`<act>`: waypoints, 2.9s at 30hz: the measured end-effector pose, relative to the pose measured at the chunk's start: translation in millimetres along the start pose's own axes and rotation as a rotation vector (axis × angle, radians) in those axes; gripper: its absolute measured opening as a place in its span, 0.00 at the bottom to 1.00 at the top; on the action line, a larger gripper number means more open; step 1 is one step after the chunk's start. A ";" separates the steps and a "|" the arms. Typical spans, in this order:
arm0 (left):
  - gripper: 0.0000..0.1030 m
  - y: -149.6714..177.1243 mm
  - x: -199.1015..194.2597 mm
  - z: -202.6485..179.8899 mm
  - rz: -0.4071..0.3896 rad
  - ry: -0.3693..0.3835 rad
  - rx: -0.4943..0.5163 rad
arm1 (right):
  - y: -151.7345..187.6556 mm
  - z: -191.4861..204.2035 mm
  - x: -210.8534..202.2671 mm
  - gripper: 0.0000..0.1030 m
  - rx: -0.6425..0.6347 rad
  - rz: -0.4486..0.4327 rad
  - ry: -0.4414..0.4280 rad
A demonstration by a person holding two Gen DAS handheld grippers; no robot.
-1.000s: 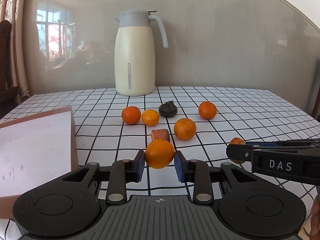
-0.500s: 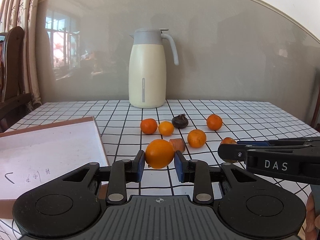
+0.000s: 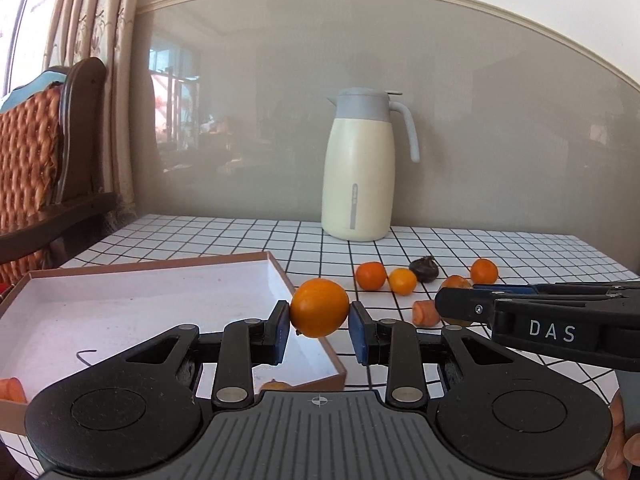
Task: Organize fruits
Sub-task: 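Carry the mandarin and carrot piece in both grippers over the box lid, then open both grippers to drop the mandarin and carrot piece into the box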
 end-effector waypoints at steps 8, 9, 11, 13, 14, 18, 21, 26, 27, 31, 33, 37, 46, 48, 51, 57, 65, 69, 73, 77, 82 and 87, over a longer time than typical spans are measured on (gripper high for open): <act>0.31 0.2 3.8 37.9 -0.003 -0.064 -0.039 | -3.7 28.5 20.4 0.21 -0.039 -0.001 -0.050; 0.31 0.3 4.0 41.7 -0.004 -0.071 -0.042 | -3.7 31.5 22.5 0.21 -0.044 -0.001 -0.055; 0.31 0.8 3.9 49.8 -0.003 -0.085 -0.050 | -3.7 37.2 26.9 0.21 -0.051 0.001 -0.066; 0.31 1.9 4.1 57.4 -0.002 -0.100 -0.058 | -3.3 43.1 31.3 0.21 -0.058 0.003 -0.075; 0.31 2.9 4.1 61.7 -0.001 -0.108 -0.061 | -3.1 45.6 33.7 0.21 -0.063 0.005 -0.077; 0.31 4.3 7.3 77.9 0.006 -0.140 -0.081 | -2.9 54.1 43.2 0.21 -0.069 0.009 -0.086; 0.31 6.6 9.4 91.4 0.006 -0.174 -0.088 | -3.6 58.8 50.0 0.21 -0.075 0.011 -0.091; 0.31 12.7 15.2 117.8 0.024 -0.225 -0.117 | -3.8 67.6 62.2 0.21 -0.082 0.012 -0.100; 0.31 13.5 15.8 122.5 0.026 -0.235 -0.121 | -3.5 69.0 64.1 0.21 -0.085 0.013 -0.101; 0.31 17.5 17.7 140.1 0.032 -0.271 -0.137 | -2.2 75.5 73.3 0.21 -0.089 0.021 -0.109; 0.31 18.4 19.1 149.3 0.032 -0.295 -0.141 | -1.9 78.1 78.0 0.21 -0.093 0.023 -0.108; 0.31 21.9 21.5 169.6 0.040 -0.344 -0.156 | -2.0 81.9 85.9 0.21 -0.097 0.026 -0.105; 0.31 32.2 33.4 204.7 0.075 -0.417 -0.185 | 1.1 81.6 103.2 0.21 -0.079 0.045 -0.091; 0.31 33.7 36.8 209.4 0.084 -0.427 -0.194 | 2.1 81.8 105.5 0.21 -0.083 0.050 -0.086; 0.31 35.5 43.1 213.6 0.095 -0.438 -0.201 | 5.1 80.4 110.8 0.21 -0.079 0.066 -0.077; 0.31 36.9 51.0 214.2 0.108 -0.445 -0.195 | 5.6 74.2 119.2 0.21 -0.067 0.080 -0.058; 0.32 41.8 63.3 216.1 0.153 -0.463 -0.189 | 5.8 73.7 125.9 0.27 -0.075 0.089 -0.042; 0.68 42.1 63.9 222.2 0.175 -0.484 -0.231 | -6.4 71.3 112.4 0.86 -0.053 -0.004 -0.034; 1.00 22.8 43.1 222.2 0.044 -0.509 -0.255 | -29.3 72.2 86.1 0.94 -0.069 -0.152 -0.042; 1.00 10.3 28.9 217.4 -0.033 -0.516 -0.246 | -38.6 67.3 74.8 0.94 -0.059 -0.210 -0.055; 1.00 1.4 24.5 204.9 -0.057 -0.497 -0.185 | -36.1 64.4 76.8 0.94 -0.051 -0.193 -0.055; 1.00 -1.7 23.5 192.8 -0.060 -0.483 -0.144 | -34.9 67.4 73.5 0.94 -0.058 -0.193 -0.067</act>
Point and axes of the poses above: each gripper's, at about its wrist camera, not at the fingertips, and x roughly the way its jaws point, z to its left, y to its underside, the point moved 10 cm from there along x, roughly the way its jaws point, and after that the axes turned 15 degrees about -y, right-handed, at the moved point
